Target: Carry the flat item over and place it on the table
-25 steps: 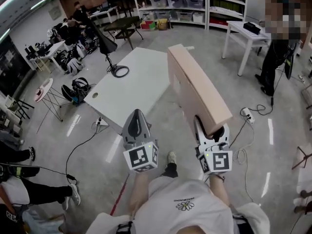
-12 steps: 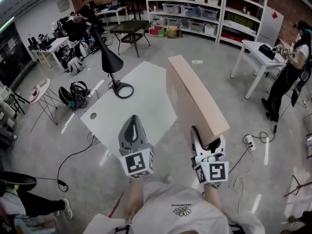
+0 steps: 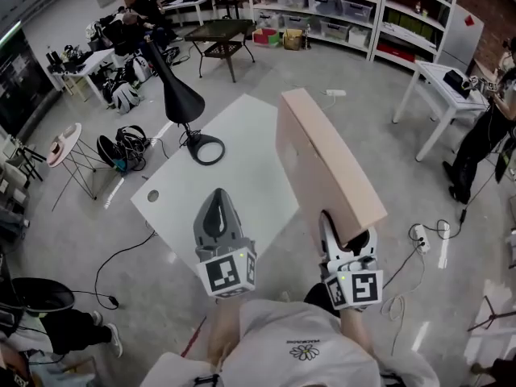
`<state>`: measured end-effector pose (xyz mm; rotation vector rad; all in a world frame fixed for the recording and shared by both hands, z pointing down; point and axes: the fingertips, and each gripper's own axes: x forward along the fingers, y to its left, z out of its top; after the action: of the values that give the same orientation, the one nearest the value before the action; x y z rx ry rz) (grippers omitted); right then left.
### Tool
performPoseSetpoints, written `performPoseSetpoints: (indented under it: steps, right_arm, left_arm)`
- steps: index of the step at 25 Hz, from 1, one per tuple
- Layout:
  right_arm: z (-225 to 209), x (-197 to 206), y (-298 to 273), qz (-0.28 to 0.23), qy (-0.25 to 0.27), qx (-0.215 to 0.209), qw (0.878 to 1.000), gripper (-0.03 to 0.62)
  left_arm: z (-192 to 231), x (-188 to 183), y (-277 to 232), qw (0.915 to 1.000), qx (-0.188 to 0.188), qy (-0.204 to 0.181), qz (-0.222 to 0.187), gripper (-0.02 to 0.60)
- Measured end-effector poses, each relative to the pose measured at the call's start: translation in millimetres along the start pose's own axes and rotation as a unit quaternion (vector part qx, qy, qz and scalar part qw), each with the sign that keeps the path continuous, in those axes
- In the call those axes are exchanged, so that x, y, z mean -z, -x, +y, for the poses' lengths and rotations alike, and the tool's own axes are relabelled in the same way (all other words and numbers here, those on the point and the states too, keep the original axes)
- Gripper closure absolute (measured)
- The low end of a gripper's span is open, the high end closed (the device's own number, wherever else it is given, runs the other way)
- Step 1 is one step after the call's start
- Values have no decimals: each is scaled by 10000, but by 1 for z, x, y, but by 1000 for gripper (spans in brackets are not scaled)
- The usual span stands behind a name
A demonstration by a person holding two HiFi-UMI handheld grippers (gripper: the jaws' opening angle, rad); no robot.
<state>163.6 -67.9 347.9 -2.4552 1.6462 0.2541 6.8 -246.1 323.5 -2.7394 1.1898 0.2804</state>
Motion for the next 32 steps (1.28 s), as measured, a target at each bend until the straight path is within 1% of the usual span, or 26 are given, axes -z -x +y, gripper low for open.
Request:
performPoseSetpoints:
  steps: [4,8,14,19,25,29,32]
  right_arm:
    - [-10,6,-18,9,-136,-212,9997,321]
    - [-18,16,-45,6,-293,-613,9977,321]
    - [-23,19,-82,-59,-274,-1198,9924,321]
    - [-21,23,-109,-95,-281,-1565,9872,321]
    - [-6,25,-136,-201,128,-2026,9790,321]
    - [7,26,-153,-283,555,-2302,9712,321]
    - [15,19,-160,-566,797,-2500,9633,321]
  left_arm:
    - [-2,2,-4,9997,-234,-102,25,568]
    - [8,8,-5,9971,-742,-127,71,568]
    - [21,12,2,9885,-1489,-226,131,568]
    - [27,13,3,9806,-1915,-386,190,568]
    - [37,10,4,9698,-2358,-591,208,568]
    - [44,12,10,9614,-2669,-617,261,568]
    - [45,14,14,9549,-2892,-613,286,568]
